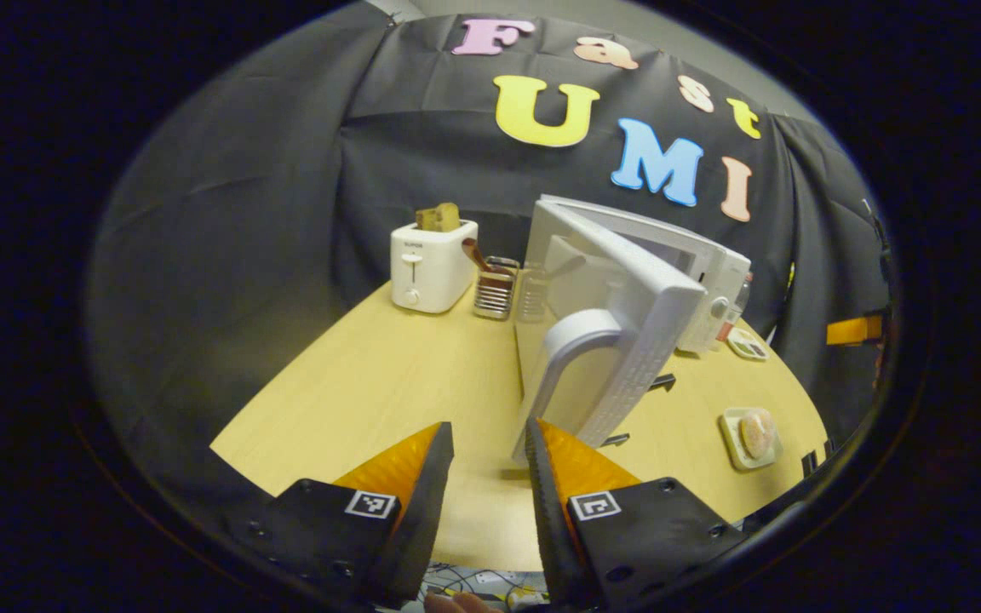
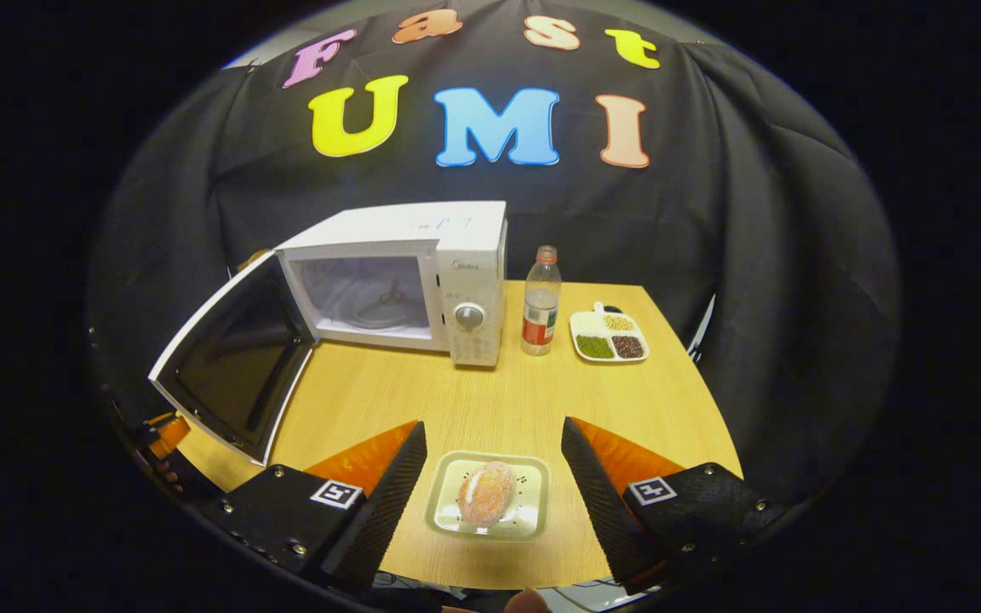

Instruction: Open the microwave oven with the left hand, put the food in, and close the microwave oven.

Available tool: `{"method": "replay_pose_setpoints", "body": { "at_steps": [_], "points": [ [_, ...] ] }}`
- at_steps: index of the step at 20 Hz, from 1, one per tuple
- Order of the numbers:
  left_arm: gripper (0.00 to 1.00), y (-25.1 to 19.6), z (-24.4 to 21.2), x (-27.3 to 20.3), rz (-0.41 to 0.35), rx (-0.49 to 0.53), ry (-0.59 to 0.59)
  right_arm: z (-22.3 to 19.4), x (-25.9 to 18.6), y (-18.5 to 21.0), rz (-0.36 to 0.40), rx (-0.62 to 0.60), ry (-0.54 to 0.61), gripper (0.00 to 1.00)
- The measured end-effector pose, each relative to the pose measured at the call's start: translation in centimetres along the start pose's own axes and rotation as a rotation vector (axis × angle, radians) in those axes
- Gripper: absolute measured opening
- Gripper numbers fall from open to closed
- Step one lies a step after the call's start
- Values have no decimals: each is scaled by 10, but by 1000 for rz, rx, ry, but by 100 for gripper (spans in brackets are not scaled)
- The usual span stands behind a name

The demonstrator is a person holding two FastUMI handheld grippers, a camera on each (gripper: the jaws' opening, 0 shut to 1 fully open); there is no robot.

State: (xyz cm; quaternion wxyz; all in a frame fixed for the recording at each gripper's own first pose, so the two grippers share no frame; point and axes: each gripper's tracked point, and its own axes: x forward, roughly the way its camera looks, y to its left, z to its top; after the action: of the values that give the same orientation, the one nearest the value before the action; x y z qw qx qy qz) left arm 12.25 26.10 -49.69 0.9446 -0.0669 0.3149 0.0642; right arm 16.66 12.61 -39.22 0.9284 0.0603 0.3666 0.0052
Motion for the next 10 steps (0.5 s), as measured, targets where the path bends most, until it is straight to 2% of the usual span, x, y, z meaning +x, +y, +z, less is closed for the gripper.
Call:
{"method": "replay_pose_setpoints", "body": {
  "at_steps": [3,4,7,8,9,10],
  "points": [
    [68,2,11,-27,119,11,-27,-20,28,-1,23,0,75,98],
    [67,-1,15,-36,150,9,-37,-26,37,0,35,3,98,98],
    [82,-26,29,-63,191,-6,-48,-49,60,4,69,10,158,98],
    [81,-33,34,-72,207,-2,-49,-56,68,6,72,11,178,98],
    [85,-38,39,-83,229,6,-54,-65,74,4,63,10,199,98],
    [77,-44,44,-94,243,19,-55,-73,80,2,54,18,218,98]
  ]
}}
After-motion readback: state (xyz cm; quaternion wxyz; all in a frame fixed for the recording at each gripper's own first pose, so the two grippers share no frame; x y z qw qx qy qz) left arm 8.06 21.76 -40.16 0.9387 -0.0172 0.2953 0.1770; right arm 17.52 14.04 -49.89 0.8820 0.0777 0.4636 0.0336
